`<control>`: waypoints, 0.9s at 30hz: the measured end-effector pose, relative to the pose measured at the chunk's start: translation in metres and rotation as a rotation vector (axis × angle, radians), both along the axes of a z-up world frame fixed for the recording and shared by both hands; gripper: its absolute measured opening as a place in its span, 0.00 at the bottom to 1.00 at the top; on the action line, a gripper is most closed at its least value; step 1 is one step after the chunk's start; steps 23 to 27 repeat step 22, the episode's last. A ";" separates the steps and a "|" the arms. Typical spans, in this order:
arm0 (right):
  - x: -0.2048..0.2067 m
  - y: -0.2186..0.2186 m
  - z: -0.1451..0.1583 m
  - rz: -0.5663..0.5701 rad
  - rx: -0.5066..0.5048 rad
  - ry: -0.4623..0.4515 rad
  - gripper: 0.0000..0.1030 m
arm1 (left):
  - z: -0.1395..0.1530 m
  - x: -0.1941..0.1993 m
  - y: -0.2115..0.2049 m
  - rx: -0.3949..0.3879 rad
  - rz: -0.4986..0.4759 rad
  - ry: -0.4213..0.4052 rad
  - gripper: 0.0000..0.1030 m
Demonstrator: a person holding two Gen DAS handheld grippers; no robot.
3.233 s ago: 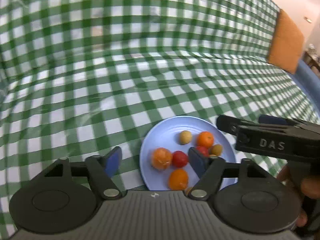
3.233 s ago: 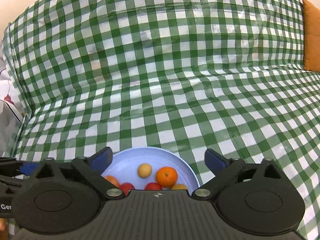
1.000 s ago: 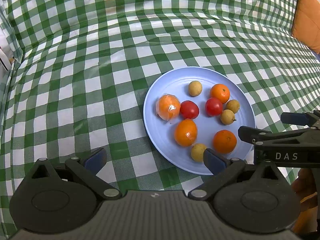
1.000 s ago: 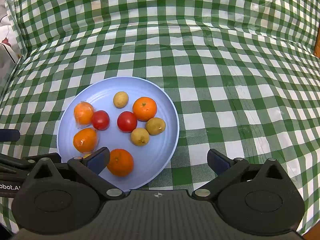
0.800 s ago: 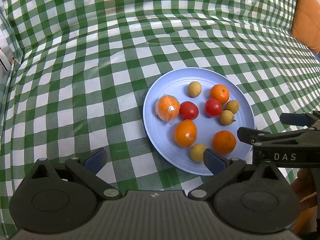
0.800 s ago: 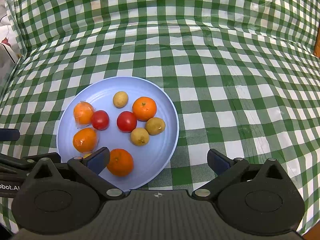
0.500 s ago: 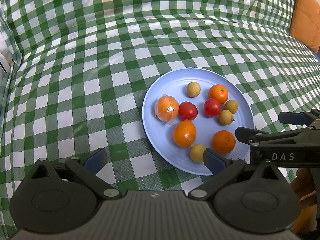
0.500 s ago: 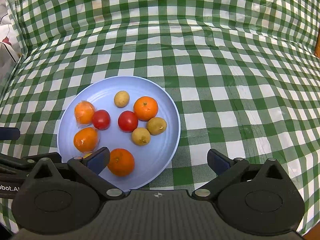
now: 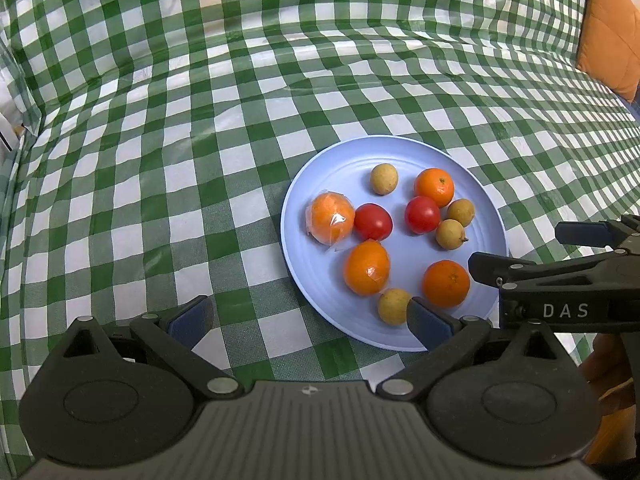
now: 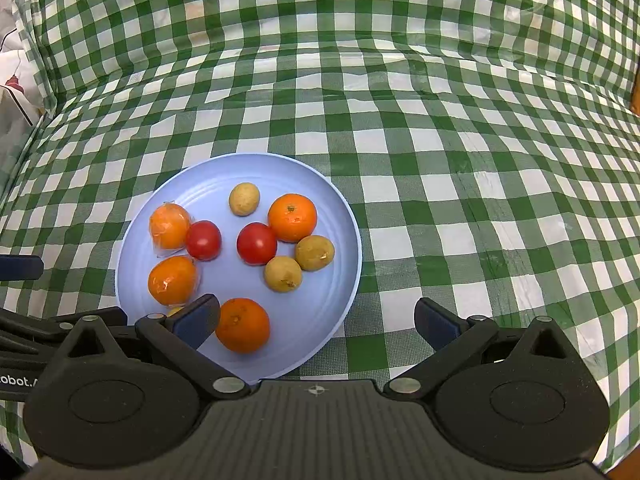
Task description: Organize fruits
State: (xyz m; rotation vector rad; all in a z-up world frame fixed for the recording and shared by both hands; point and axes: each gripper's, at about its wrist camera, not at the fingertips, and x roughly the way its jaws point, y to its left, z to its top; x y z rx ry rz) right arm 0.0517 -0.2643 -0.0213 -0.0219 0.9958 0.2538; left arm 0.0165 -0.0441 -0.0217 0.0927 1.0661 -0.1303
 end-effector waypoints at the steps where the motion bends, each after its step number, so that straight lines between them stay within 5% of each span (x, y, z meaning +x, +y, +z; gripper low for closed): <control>1: 0.000 0.000 0.000 0.000 -0.001 0.000 0.99 | 0.000 0.000 0.000 0.000 -0.001 0.000 1.00; 27: 0.004 -0.005 0.005 -0.029 0.037 -0.031 0.99 | 0.001 0.002 -0.001 0.008 -0.018 -0.034 1.00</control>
